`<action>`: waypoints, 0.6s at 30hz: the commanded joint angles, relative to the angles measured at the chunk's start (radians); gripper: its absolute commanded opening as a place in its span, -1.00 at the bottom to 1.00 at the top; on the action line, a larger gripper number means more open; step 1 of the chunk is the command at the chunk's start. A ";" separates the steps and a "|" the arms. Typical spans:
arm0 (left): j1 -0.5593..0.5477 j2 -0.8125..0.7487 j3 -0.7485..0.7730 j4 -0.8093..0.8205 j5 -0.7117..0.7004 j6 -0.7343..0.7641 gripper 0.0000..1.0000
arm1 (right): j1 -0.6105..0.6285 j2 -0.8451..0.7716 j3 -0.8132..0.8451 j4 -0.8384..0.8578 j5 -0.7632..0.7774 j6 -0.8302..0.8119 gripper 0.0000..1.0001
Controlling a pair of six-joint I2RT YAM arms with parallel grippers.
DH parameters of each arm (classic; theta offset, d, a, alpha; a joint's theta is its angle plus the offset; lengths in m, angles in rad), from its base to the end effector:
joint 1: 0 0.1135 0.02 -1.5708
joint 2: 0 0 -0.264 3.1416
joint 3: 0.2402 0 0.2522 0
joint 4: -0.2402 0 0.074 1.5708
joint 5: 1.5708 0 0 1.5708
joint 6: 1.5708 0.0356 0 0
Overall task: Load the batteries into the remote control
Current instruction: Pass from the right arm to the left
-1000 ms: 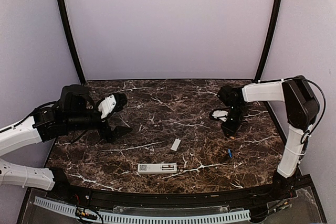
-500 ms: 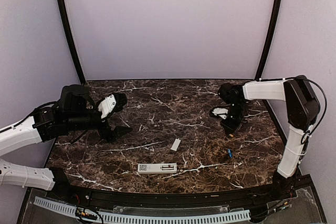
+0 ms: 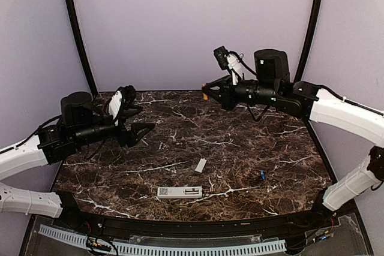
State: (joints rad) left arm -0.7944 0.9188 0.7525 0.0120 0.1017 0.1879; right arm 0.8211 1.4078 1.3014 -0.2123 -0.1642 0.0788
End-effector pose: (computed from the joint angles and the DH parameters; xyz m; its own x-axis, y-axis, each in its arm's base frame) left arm 0.1512 -0.1591 0.3252 0.0399 0.2246 -0.9736 0.7864 0.5940 0.1693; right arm 0.2211 0.2460 0.3735 -0.2780 -0.1846 -0.9427 -0.8084 0.5750 0.1258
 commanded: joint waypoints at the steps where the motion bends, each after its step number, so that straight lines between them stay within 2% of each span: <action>1: -0.019 0.024 0.009 0.212 0.029 -0.077 0.42 | 0.116 0.021 -0.062 0.633 0.008 0.191 -1.00; 9: -0.090 0.095 0.069 0.376 0.007 -0.075 0.41 | 0.244 0.129 -0.043 0.906 0.074 0.192 -1.00; 15: -0.098 0.154 0.125 0.447 -0.041 -0.087 -0.01 | 0.284 0.150 -0.051 0.932 0.093 0.179 -1.00; 18: -0.098 0.176 0.138 0.467 -0.036 -0.085 -0.08 | 0.287 0.149 -0.063 0.928 0.100 0.179 -1.00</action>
State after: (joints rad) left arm -0.8886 1.0775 0.8539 0.4034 0.0818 0.1108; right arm 1.0981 1.5558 1.2610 0.6415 -0.0956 0.2497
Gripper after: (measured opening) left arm 0.470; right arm 0.054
